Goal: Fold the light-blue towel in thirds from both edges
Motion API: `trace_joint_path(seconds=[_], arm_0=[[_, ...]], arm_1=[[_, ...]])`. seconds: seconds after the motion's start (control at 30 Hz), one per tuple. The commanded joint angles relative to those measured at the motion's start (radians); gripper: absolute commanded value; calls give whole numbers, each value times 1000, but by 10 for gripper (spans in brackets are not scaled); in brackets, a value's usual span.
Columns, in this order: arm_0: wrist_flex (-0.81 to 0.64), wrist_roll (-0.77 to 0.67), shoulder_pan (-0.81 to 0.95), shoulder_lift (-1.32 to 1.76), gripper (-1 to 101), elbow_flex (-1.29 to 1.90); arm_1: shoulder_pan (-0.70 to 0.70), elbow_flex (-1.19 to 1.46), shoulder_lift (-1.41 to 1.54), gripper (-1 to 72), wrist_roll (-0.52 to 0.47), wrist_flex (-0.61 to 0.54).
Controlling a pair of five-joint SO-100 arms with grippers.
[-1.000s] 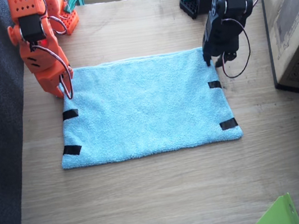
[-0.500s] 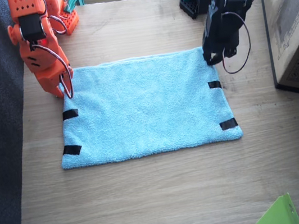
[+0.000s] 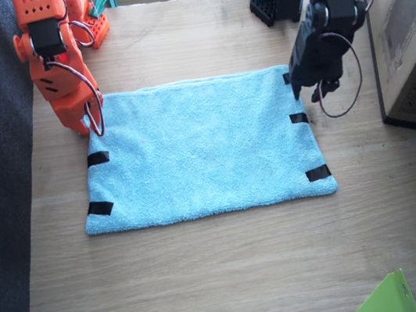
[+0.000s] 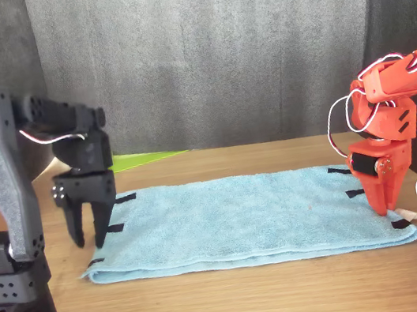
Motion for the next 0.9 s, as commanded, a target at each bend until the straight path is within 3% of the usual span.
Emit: trace_joint_path(seconds=[0.0,0.47,0.57,0.67,0.87], arm_0=[[38,11,11,18,193,-71],[-26,0,3,-72,166,-6],[-35,5,11,-80,123,2],[-37,6,11,-81,-1,-2],[-49,-2,5,-46,-2,21]], arm_1=[[20,32,-25,1,14,-9],[20,32,-26,1,9,-9],[20,32,-26,1,9,-9],[20,32,-26,1,11,-8],[20,32,-17,1,12,0]])
